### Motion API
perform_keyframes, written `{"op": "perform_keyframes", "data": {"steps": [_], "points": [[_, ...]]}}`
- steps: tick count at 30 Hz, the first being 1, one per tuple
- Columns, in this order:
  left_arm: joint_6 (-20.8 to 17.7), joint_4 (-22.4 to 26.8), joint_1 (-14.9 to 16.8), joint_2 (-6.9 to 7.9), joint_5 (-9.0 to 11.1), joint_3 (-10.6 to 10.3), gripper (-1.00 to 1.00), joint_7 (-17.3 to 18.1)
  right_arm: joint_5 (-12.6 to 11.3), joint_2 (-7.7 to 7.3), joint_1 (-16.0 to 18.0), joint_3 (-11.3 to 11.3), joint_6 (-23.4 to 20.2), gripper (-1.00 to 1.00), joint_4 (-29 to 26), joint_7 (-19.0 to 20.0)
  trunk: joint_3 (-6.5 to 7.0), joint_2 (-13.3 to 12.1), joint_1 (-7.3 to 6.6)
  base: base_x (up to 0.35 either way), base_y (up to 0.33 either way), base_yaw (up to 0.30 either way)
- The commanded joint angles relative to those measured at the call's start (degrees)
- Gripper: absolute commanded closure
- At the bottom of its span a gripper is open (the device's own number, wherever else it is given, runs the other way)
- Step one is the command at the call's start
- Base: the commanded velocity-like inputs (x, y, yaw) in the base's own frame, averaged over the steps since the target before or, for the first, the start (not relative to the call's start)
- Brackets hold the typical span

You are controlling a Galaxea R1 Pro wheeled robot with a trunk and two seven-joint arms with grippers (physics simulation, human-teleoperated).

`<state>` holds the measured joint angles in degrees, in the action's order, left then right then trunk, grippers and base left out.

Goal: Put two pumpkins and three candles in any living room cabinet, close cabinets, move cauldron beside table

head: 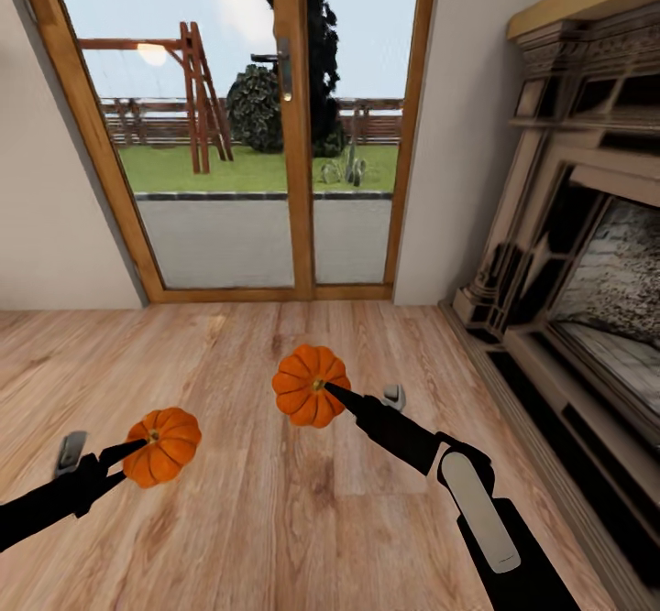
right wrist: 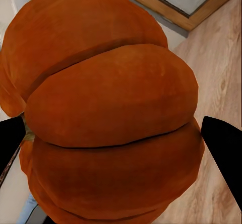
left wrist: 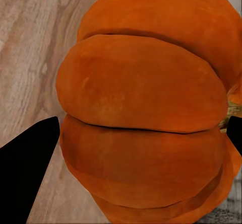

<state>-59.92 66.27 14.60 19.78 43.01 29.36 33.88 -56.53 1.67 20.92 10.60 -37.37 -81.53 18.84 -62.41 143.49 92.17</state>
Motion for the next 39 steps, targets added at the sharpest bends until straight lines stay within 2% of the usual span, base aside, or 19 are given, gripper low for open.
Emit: {"op": "perform_keyframes", "data": {"steps": [1,3,8,39], "points": [[-0.02,0.01,-0.01,-0.03,0.57,0.49,1.00,0.67,-0.08,0.00,0.00,-0.02,-0.01,1.00,-0.02,-0.13,0.00,0.00,0.00,-0.005,0.000,-0.160],[-0.02,0.00,-0.01,-0.02,1.39,1.24,1.00,1.84,-0.11,0.00,0.00,0.00,0.01,1.00,-0.03,-0.07,0.00,0.00,0.00,-0.153,0.000,-0.229],[-0.02,0.00,-0.01,0.00,1.78,1.63,1.00,2.33,-0.17,0.00,0.00,-0.05,0.01,1.00,0.04,-0.04,0.00,0.00,0.00,-0.288,0.003,-0.268],[0.07,-0.26,-0.01,-0.01,1.78,1.67,1.00,2.34,-0.11,0.09,0.00,-0.05,0.19,1.00,0.14,0.14,0.00,0.00,0.00,-0.248,0.155,-0.280]]}}
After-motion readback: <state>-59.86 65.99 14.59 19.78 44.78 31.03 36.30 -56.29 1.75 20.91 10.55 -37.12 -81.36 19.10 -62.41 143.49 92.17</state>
